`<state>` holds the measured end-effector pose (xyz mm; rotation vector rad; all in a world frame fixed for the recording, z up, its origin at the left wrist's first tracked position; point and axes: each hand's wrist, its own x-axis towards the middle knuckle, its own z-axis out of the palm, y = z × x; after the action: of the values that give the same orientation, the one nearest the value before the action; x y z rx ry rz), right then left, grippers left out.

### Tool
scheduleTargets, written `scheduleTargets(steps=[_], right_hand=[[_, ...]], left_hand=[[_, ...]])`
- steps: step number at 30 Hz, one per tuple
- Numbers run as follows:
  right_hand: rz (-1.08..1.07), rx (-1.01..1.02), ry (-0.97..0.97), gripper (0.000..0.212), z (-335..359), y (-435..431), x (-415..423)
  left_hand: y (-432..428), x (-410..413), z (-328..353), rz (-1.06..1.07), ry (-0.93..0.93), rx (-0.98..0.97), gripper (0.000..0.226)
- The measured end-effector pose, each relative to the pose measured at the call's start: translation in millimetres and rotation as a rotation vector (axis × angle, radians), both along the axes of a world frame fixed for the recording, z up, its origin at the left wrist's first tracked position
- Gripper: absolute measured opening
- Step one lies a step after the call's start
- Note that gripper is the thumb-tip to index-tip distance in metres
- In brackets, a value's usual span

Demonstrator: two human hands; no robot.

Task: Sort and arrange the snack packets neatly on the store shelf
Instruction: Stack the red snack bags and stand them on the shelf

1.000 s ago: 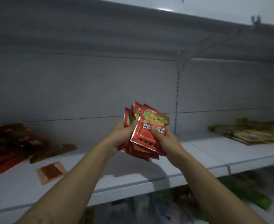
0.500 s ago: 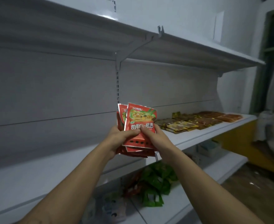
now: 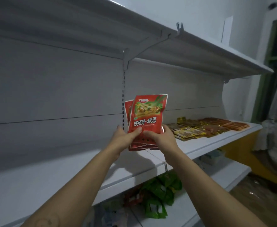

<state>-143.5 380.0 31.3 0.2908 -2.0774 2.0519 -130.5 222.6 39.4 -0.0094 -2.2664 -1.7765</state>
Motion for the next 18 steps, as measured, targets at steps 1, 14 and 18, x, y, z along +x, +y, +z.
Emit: scheduleTargets(steps=[1, 14, 18], right_hand=[[-0.077, 0.060, 0.061, 0.063, 4.7, -9.9, -7.2], [0.248, 0.471, 0.280, 0.074, -15.4, -104.8, -58.9], [0.354, 0.185, 0.175, 0.045, -14.6, -109.6, -80.1]], left_hand=[[-4.1, -4.9, 1.1, 0.099, 0.047, -0.109, 0.079], [-98.6, -57.6, -11.1, -0.138, 0.094, 0.310, 0.043], [-119.0, -76.2, -18.0, -0.122, 0.074, 0.350, 0.055]])
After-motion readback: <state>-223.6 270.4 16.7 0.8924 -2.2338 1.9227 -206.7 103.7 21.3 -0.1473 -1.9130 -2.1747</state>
